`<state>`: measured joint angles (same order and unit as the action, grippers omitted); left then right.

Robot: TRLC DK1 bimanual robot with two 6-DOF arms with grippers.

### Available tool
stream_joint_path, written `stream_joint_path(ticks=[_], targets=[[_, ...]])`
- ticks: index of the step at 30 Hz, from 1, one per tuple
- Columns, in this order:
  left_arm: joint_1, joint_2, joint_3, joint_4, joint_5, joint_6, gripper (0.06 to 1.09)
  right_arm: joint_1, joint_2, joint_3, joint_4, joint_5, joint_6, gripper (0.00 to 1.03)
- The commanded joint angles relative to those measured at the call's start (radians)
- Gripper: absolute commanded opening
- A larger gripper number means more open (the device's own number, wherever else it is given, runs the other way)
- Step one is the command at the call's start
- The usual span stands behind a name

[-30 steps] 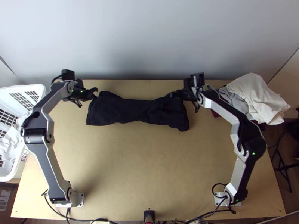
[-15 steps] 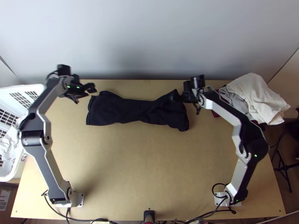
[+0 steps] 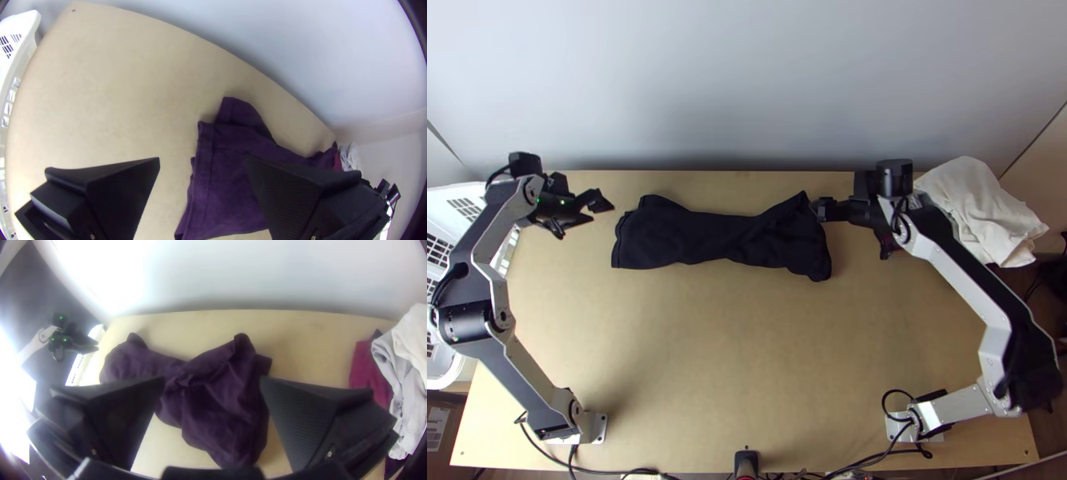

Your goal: Fold the t-shirt

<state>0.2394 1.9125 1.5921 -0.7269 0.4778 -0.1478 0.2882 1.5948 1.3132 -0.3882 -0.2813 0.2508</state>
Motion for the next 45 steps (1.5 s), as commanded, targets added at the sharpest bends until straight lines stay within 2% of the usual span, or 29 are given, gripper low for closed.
stream_joint_path(ticks=[1, 3, 5, 17, 21, 26, 27, 28, 29, 31, 32, 37, 45], targets=[[0.020, -0.003, -0.112, 0.055, 0.173, -0.024, 1.01, 0.017, -0.104, -0.043, -0.063, 0.001, 0.013, 0.99], [0.024, 0.031, -0.106, 0.075, 0.245, -0.067, 1.01, 0.031, -0.108, -0.043, -0.083, 0.001, 0.013, 0.99], [0.020, 0.063, -0.103, 0.086, 0.272, -0.082, 1.01, 0.045, -0.114, -0.042, -0.098, 0.001, 0.019, 0.99], [-0.032, 0.145, -0.126, 0.147, 0.262, -0.059, 1.01, 0.094, -0.131, 0.050, -0.184, 0.008, 0.070, 0.99], [-0.049, 0.151, -0.123, 0.156, 0.231, -0.036, 1.01, 0.097, -0.131, 0.081, -0.209, 0.007, 0.088, 0.99], [-0.083, 0.166, -0.093, 0.149, 0.234, -0.061, 1.00, 0.098, -0.137, 0.081, -0.221, 0.008, 0.096, 0.99], [-0.089, 0.171, -0.084, 0.149, 0.237, -0.073, 0.98, 0.098, -0.141, 0.075, -0.222, 0.008, 0.097, 0.99], [-0.094, 0.174, -0.078, 0.147, 0.246, -0.088, 0.87, 0.098, -0.142, 0.067, -0.221, 0.007, 0.097, 0.99], [-0.097, 0.177, -0.072, 0.150, 0.251, -0.111, 0.68, 0.098, -0.147, 0.058, -0.222, 0.007, 0.099, 0.99], [-0.097, 0.197, -0.041, 0.158, 0.251, -0.161, 0.16, 0.098, -0.153, 0.046, -0.221, 0.008, 0.108, 0.99], [-0.097, 0.218, -0.018, 0.150, 0.249, -0.180, 0.10, 0.098, -0.156, 0.040, -0.221, 0.007, 0.111, 0.99], [-0.088, 0.234, 0.009, 0.146, 0.248, -0.211, 0.09, 0.097, -0.174, 0.009, -0.221, 0.007, 0.114, 0.99], [-0.049, 0.108, 0.023, 0.083, 0.237, -0.207, 0.09, 0.085, -0.216, -0.031, -0.218, 0.007, 0.119, 0.99]])
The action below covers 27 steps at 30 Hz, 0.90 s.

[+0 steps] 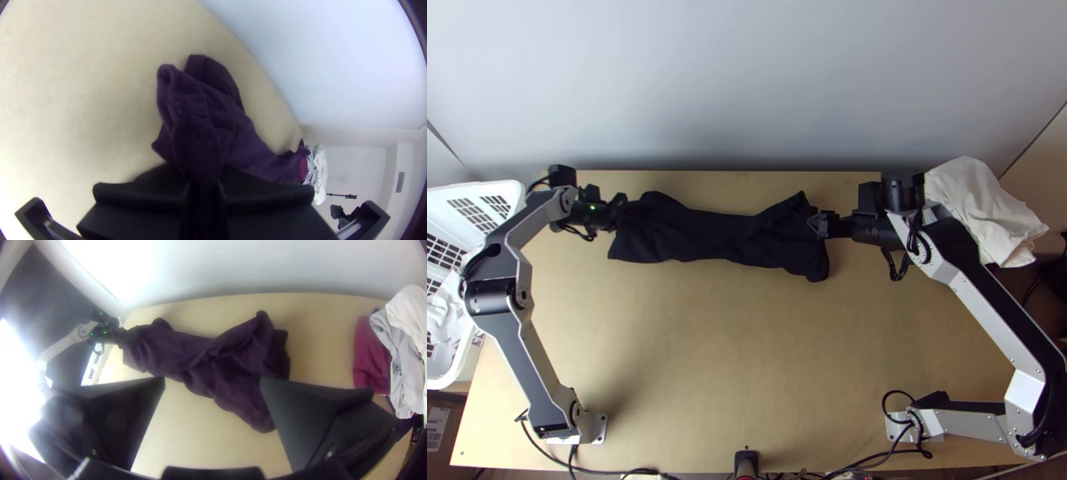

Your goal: Fold the t-shirt

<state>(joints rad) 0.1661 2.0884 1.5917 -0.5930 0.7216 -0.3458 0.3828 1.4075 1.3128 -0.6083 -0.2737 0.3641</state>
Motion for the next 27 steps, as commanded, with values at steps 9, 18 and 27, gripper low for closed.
stream_joint_path(ticks=[9, 18, 27], targets=[[-0.010, -0.117, 0.097, -0.180, -0.080, 0.033, 0.09, -0.024, -0.070, -0.118, 0.038, -0.001, 0.009, 0.99], [-0.140, -0.128, 0.175, -0.261, -0.166, 0.028, 0.09, -0.013, -0.099, -0.193, 0.078, -0.001, 0.015, 0.99], [-0.295, -0.093, 0.274, -0.309, -0.234, 0.011, 0.09, -0.013, -0.159, -0.314, 0.145, -0.001, 0.041, 0.99]])
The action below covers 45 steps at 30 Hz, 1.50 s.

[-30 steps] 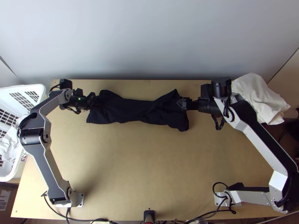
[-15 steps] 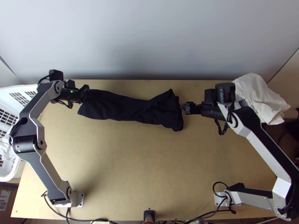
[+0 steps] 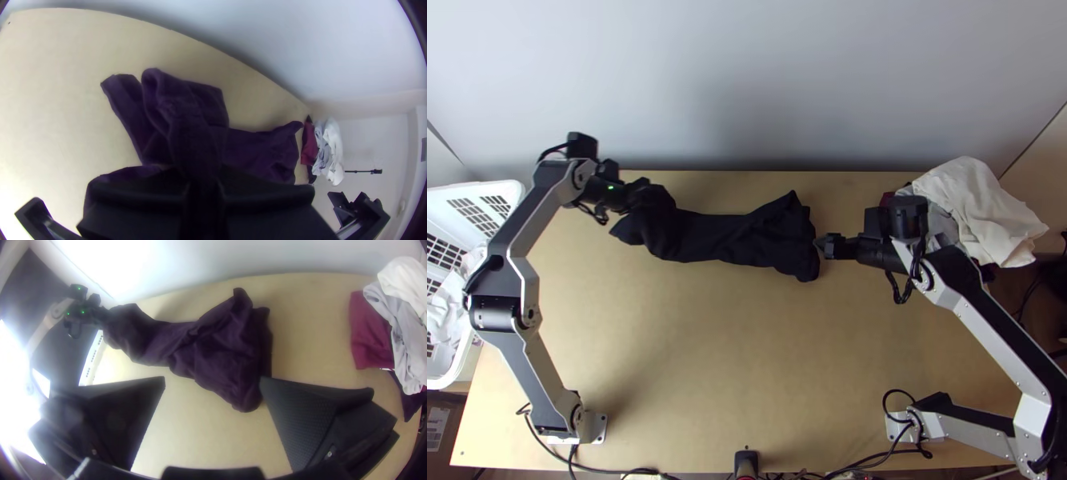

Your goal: Fold the t-shirt

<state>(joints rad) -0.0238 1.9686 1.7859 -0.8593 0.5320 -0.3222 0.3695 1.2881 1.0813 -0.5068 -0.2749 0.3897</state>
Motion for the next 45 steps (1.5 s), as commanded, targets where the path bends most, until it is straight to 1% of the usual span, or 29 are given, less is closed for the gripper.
stream_joint_path(ticks=[1, 11, 16, 21, 25, 34, 38, 45], targets=[[-0.122, 0.038, 0.102, -0.055, -0.056, -0.014, 0.09, 0.000, -0.046, -0.096, 0.051, 0.000, 0.021, 0.99], [-0.286, 0.125, 0.264, -0.106, -0.116, -0.051, 0.09, -0.018, -0.119, -0.219, 0.108, 0.002, 0.032, 0.99], [-0.360, 0.199, 0.368, -0.124, -0.125, -0.089, 0.09, -0.044, -0.161, -0.261, 0.113, 0.000, 0.032, 0.99], [-0.426, 0.266, 0.468, -0.124, -0.138, -0.124, 0.09, -0.053, -0.207, -0.307, 0.123, 0.000, 0.032, 0.99], [-0.476, 0.303, 0.500, -0.101, -0.145, -0.152, 0.09, -0.058, -0.250, -0.342, 0.123, 0.000, 0.034, 0.99], [-0.524, 0.340, 0.500, 0.057, -0.184, -0.278, 0.09, -0.049, -0.331, -0.420, 0.123, 0.000, 0.069, 0.99], [-0.547, 0.358, 0.500, 0.175, -0.202, -0.342, 0.09, -0.037, -0.351, -0.434, 0.123, 0.000, 0.087, 0.99], [-0.607, 0.411, 0.501, 0.341, -0.204, -0.420, 0.09, -0.024, -0.374, -0.462, 0.126, 0.000, 0.107, 0.99]])
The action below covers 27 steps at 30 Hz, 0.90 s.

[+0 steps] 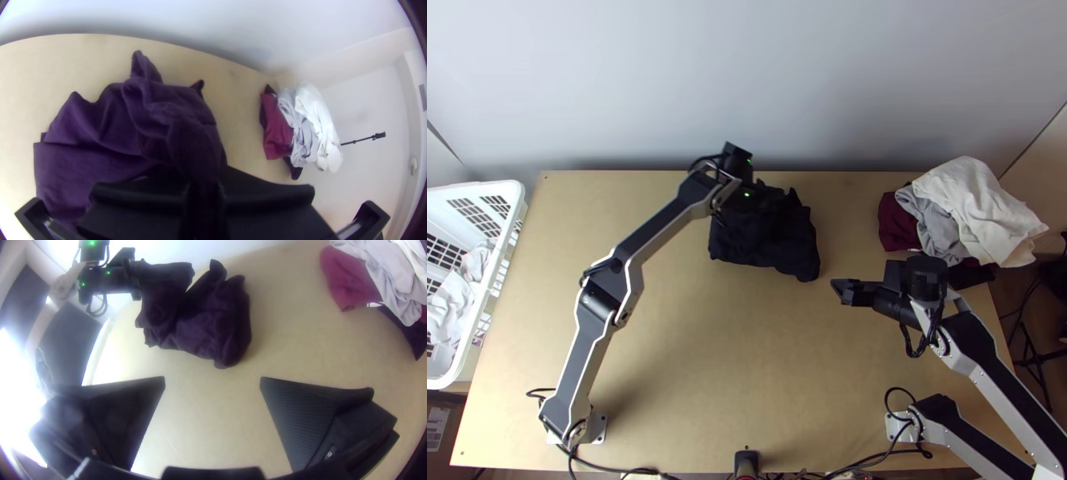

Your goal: Fold the t-shirt

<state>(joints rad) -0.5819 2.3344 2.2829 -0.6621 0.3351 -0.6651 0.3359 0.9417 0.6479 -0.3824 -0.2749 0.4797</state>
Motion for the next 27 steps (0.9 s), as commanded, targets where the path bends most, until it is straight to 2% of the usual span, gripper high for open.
stream_joint_path(ticks=[1, 3, 4, 5, 7, 8, 23, 27], targets=[[-0.053, 0.054, 0.004, 0.165, -0.007, -0.090, 0.09, 0.008, -0.029, -0.030, 0.002, 0.000, 0.017, 0.99], [-0.064, 0.072, 0.004, 0.199, -0.005, -0.102, 0.13, 0.008, -0.032, -0.031, 0.002, 0.000, 0.017, 0.99], [-0.070, 0.080, 0.004, 0.210, -0.005, -0.103, 0.24, 0.008, -0.035, -0.033, 0.002, 0.000, 0.016, 0.99], [-0.073, 0.091, 0.006, 0.220, -0.005, -0.108, 0.43, 0.008, -0.037, -0.034, 0.002, 0.000, 0.016, 0.99], [-0.079, 0.097, 0.007, 0.233, -0.007, -0.116, 0.95, 0.008, -0.037, -0.037, 0.004, 0.000, 0.016, 0.99], [-0.079, 0.097, 0.007, 0.237, -0.007, -0.123, 1.05, 0.009, -0.038, -0.040, 0.007, 0.000, 0.016, 0.99], [-0.027, -0.066, 0.033, 0.262, -0.028, -0.128, 1.04, 0.060, -0.001, -0.073, 0.096, -0.003, 0.063, 0.99], [0.033, -0.116, 0.023, 0.243, -0.027, -0.106, 1.04, 0.023, 0.063, -0.093, 0.123, -0.038, 0.105, 0.99]])
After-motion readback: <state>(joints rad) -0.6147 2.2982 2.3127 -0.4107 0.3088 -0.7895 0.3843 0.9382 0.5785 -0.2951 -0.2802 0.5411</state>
